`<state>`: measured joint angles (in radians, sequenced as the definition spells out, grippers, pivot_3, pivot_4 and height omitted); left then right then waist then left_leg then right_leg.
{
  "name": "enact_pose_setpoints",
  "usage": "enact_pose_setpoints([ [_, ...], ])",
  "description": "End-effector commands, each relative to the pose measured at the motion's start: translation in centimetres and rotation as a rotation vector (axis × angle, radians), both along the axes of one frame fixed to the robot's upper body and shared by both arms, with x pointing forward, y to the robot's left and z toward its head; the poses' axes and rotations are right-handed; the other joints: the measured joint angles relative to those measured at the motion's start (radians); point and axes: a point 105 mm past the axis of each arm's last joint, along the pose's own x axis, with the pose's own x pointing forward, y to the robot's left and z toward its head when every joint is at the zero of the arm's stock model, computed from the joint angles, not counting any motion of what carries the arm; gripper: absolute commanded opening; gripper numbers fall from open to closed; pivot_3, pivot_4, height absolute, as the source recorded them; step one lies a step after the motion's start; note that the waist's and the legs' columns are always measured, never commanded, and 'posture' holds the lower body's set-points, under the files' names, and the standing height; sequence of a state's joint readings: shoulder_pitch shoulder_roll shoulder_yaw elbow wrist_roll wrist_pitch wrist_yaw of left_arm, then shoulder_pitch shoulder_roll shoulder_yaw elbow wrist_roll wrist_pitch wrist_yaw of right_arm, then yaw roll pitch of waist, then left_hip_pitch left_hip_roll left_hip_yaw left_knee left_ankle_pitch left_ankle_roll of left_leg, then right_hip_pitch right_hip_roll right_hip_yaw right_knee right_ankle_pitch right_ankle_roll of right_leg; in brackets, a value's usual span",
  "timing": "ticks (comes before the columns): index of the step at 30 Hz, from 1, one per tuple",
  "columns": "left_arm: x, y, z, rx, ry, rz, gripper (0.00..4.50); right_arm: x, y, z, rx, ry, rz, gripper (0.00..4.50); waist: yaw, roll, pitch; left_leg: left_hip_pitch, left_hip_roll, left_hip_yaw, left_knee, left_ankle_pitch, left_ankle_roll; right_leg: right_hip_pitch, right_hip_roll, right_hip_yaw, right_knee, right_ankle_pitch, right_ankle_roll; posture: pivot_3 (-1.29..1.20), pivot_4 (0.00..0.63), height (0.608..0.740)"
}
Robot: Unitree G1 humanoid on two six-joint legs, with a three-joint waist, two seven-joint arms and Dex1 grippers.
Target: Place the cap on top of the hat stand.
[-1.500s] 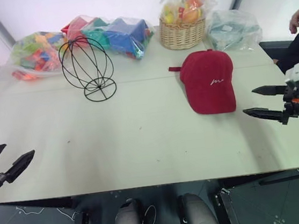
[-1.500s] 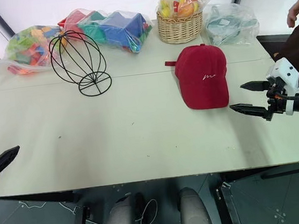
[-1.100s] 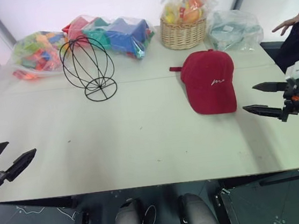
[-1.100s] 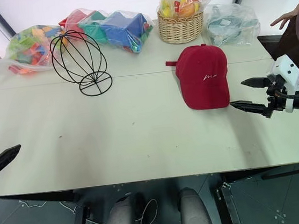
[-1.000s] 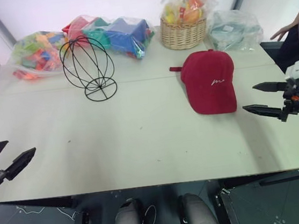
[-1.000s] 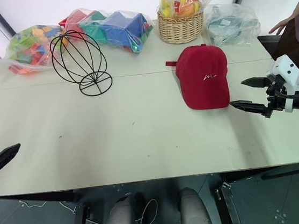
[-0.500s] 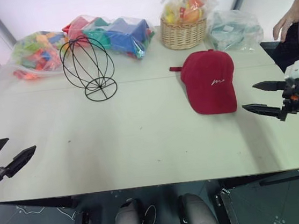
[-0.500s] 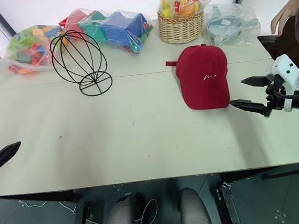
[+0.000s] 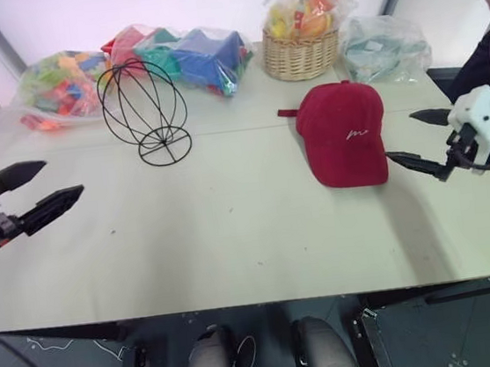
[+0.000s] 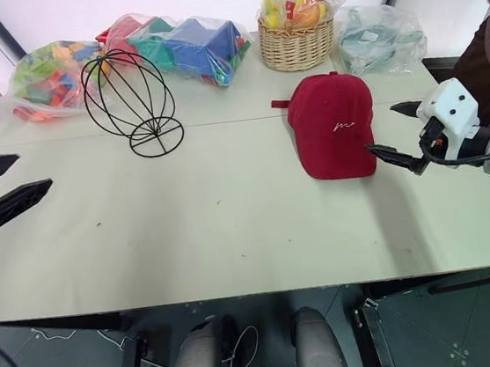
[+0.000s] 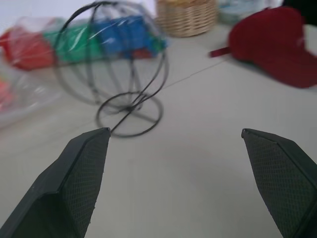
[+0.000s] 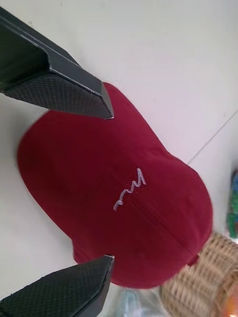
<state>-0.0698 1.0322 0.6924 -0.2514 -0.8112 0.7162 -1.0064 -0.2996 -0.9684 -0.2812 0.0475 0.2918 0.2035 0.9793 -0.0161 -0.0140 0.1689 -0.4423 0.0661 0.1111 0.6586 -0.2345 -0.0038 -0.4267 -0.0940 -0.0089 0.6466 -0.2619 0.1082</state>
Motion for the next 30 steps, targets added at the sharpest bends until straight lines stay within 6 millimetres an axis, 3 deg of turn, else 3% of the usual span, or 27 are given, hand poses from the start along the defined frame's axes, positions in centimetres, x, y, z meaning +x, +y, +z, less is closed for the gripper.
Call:
enact_pose_setpoints([
  [1,-0.3,-1.7,1.3,-0.007,0.014,-0.138,4.45,-0.7,0.9,0.7,-0.122,-0.092,0.027,4.5,0.0,0.0,0.0,0.0,0.0,0.0,0.0,0.0,0.0,0.0,0.0,0.0,0.0,0.0,0.0,0.0,0.15,0.74],
  [7,0.8,-2.1,1.2,0.012,0.03,-0.178,4.45,-2.7,2.1,-1.2,-0.311,-0.224,0.054,4.5,0.002,0.0,0.0,0.0,0.0,0.0,0.0,0.0,0.0,0.0,0.0,0.0,0.0,0.0,0.0,0.0,0.15,0.74],
  [9,1.2,-2.0,1.1,0.002,0.03,-0.18,4.45,-3.6,2.3,-2.8,-0.437,-0.251,0.104,4.5,0.002,0.0,0.0,0.0,0.0,0.0,0.0,0.0,-0.001,0.0,0.001,0.0,0.0,0.0,0.001,0.0,0.15,0.74],
  [14,2.0,-2.6,0.6,-0.022,0.04,-0.211,4.45,-3.6,1.0,-6.6,-0.75,-0.39,0.214,4.5,-0.004,-0.001,0.0,0.0,0.0,0.0,0.001,0.0,-0.001,0.001,0.0,0.0,0.0,0.0,0.001,0.0,0.15,0.74],
  [19,2.6,-3.0,0.1,-0.035,0.034,-0.217,4.45,-1.6,0.6,-8.1,-0.807,-0.499,0.223,4.5,-0.018,-0.001,0.001,0.001,0.0,0.0,0.001,0.005,-0.008,0.001,0.001,0.0,0.001,-0.001,0.001,0.0,0.15,0.74],
  [22,2.5,-3.2,-0.2,-0.042,0.036,-0.218,4.45,-0.8,1.6,-9.3,-0.82,-0.547,0.291,4.5,-0.029,-0.001,0.001,0.001,0.0,-0.001,0.001,0.006,-0.01,0.001,0.001,0.0,0.002,-0.001,0.002,0.0,0.15,0.74],
  [30,1.6,-3.1,-0.8,-0.048,0.042,-0.178,4.45,2.0,2.6,-10.1,-0.834,-0.624,0.309,4.5,-0.052,-0.002,0.0,0.002,0.0,-0.002,0.0,0.007,-0.012,0.002,0.001,0.0,0.003,-0.001,0.002,0.0,0.15,0.74],
])
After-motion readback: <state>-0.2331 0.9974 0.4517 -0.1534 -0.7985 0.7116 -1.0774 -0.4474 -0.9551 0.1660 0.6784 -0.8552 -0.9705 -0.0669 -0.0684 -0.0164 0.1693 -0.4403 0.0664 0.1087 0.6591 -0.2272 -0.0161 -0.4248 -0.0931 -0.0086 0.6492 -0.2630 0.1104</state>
